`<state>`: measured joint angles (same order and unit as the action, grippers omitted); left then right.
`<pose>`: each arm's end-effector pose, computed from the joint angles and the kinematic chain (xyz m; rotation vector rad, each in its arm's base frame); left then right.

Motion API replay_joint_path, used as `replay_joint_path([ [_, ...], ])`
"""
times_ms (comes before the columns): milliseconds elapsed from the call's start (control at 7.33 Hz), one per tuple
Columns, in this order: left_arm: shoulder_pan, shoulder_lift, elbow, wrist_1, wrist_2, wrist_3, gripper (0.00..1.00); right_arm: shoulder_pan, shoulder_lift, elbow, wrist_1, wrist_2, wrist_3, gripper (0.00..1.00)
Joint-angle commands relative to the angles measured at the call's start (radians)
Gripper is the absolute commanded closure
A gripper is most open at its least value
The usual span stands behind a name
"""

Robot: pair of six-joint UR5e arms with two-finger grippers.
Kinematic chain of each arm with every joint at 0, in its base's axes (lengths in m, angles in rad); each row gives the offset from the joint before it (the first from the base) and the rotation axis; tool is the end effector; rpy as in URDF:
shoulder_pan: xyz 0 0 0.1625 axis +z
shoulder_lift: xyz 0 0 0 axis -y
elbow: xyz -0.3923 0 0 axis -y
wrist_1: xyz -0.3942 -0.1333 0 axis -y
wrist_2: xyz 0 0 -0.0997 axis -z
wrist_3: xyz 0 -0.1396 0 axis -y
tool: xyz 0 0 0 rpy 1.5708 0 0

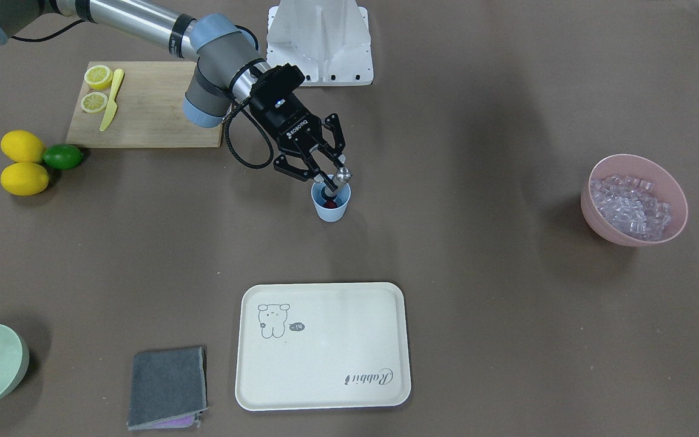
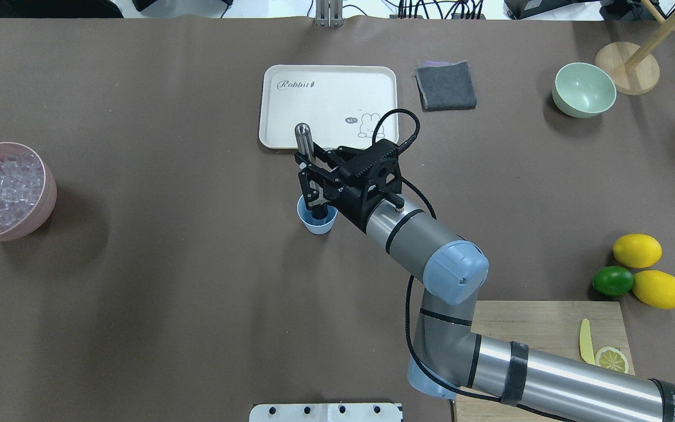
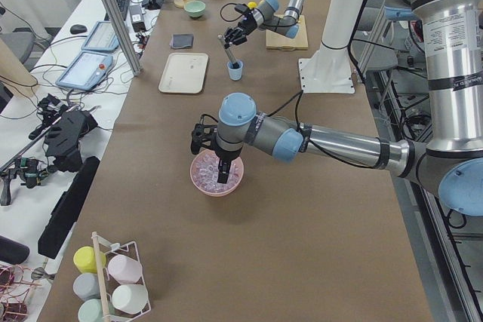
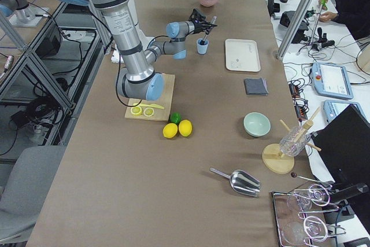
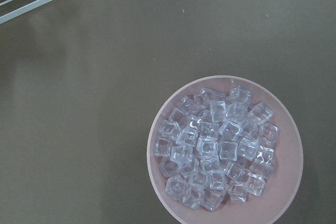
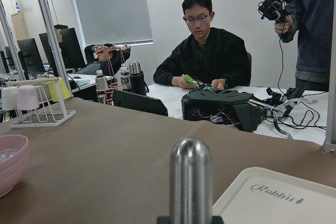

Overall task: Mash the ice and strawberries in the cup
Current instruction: 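Lower the muddler into the blue cup and press down with the right gripper, then lift the muddler out of the cup and carry it back with the right gripper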

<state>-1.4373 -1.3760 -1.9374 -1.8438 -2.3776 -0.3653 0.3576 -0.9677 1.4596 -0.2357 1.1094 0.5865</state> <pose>0.0269 -0.4444 0.5243 0.2112 0.8711 -0.0367 -0.5551 -0.4161 0.1713 1.3525 -1.1874 -0.0256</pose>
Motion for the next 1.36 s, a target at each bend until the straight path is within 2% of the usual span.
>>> replay_joint_path([
  [0, 0.0, 0.0, -0.002, 0.0, 0.0, -0.003, 0.02, 0.0, 0.001, -0.002, -0.002, 0.001, -0.001, 1.0],
  [545, -0.002, 0.0, -0.002, 0.0, 0.0, -0.003, 0.02, 0.012, 0.023, 0.008, -0.007, 0.006, -0.001, 1.0],
  [682, -0.002, 0.0, -0.002, 0.0, 0.0, -0.001, 0.02, 0.05, 0.053, 0.034, -0.069, 0.039, -0.004, 1.0],
  [818, -0.008, 0.002, -0.011, 0.0, 0.0, -0.003, 0.02, 0.107, 0.053, 0.159, -0.241, 0.109, 0.009, 1.0],
  [955, -0.024, 0.009, -0.026, 0.002, -0.002, -0.003, 0.02, 0.142, 0.046, 0.248, -0.401, 0.134, 0.091, 1.0],
  [1091, -0.034, 0.034, -0.04, 0.002, -0.002, -0.003, 0.02, 0.179, 0.043, 0.254, -0.439, 0.157, 0.119, 1.0],
  [1227, -0.046, 0.038, -0.052, 0.0, -0.002, -0.003, 0.02, 0.239, 0.008, 0.26, -0.459, 0.235, 0.159, 1.0],
])
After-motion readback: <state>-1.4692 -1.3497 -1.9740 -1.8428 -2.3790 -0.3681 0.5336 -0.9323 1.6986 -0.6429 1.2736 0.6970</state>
